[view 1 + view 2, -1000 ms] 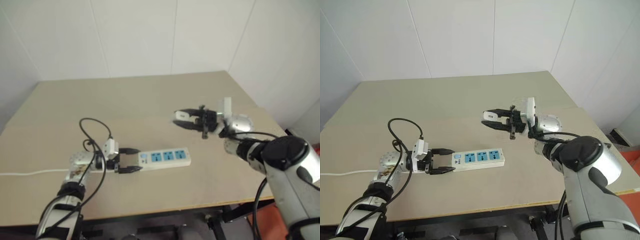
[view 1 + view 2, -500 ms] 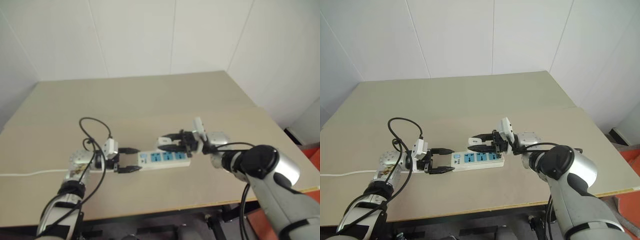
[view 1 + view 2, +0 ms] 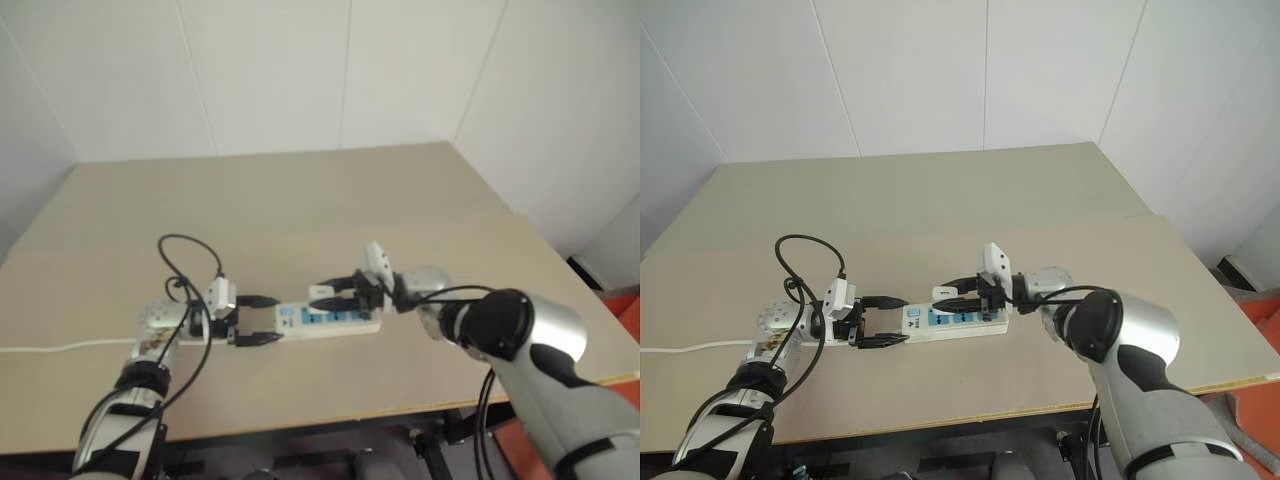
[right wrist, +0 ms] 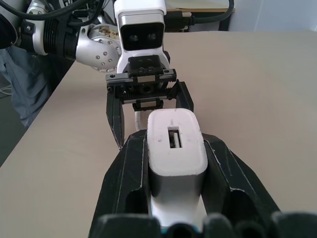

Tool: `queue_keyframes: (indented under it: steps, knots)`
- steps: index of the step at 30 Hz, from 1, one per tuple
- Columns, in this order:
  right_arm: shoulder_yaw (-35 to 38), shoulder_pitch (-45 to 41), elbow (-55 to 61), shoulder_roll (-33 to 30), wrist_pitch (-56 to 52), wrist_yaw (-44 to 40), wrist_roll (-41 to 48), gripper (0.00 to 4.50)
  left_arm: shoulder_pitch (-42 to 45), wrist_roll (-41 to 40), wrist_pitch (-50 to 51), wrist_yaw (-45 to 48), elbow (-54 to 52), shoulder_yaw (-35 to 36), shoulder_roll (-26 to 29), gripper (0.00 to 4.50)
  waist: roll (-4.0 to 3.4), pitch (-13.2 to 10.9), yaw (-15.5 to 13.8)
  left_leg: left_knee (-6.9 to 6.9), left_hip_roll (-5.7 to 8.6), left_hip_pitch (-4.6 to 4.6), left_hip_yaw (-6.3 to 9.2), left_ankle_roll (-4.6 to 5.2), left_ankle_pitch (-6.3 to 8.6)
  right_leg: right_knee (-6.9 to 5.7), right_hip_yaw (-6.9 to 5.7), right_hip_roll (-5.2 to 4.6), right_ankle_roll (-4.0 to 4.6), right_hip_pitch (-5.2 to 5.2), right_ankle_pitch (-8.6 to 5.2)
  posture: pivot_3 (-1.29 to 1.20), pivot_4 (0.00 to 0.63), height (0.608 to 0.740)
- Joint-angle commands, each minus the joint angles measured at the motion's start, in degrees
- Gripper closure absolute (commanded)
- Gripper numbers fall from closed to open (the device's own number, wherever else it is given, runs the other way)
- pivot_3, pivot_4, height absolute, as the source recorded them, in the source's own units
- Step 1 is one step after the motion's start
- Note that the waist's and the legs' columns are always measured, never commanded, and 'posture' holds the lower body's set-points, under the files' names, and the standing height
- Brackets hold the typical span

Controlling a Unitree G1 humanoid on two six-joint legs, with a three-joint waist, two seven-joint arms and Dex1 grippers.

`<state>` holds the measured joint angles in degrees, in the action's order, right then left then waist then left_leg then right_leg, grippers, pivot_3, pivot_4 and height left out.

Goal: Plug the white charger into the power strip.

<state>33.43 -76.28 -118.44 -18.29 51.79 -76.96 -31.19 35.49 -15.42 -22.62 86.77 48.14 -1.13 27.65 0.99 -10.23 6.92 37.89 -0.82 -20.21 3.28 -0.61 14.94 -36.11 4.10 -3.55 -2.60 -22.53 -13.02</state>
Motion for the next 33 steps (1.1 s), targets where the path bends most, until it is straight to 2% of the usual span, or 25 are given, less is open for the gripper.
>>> queue_keyframes:
  steps: [1,11,33]
  knots:
    - [-0.8,-2.4,-1.6,0.6,-0.6,0.2,1.7,3.39,-0.8,2.0,-0.9,-0.3,0.5,-1.1,-0.2,1.32,0.00,0.0,0.0,0.00,0.00,0.00,0.00,0.00,0.00,0.00,0.00,0.00,0.00,0.00,0.00,0.00,0.150,0.740]
    - [-3.4,-3.4,-1.3,2.2,-2.4,0.5,3.0,3.39,-0.6,2.3,-1.7,-0.5,1.6,-1.3,-1.1,1.32,0.00,0.0,-0.2,0.00,0.01,-0.01,0.02,0.00,0.00,0.00,-0.01,-0.01,0.00,0.00,0.01,0.00,0.150,0.740]
    - [-9.3,0.2,6.1,4.4,-4.9,-3.0,9.3,3.39,-0.5,2.1,-1.4,-0.4,1.2,-1.2,-1.2,1.32,-0.01,0.0,-0.4,0.00,0.01,0.01,0.04,0.00,0.00,-0.02,-0.02,-0.01,-0.01,0.01,0.01,0.00,0.150,0.740]
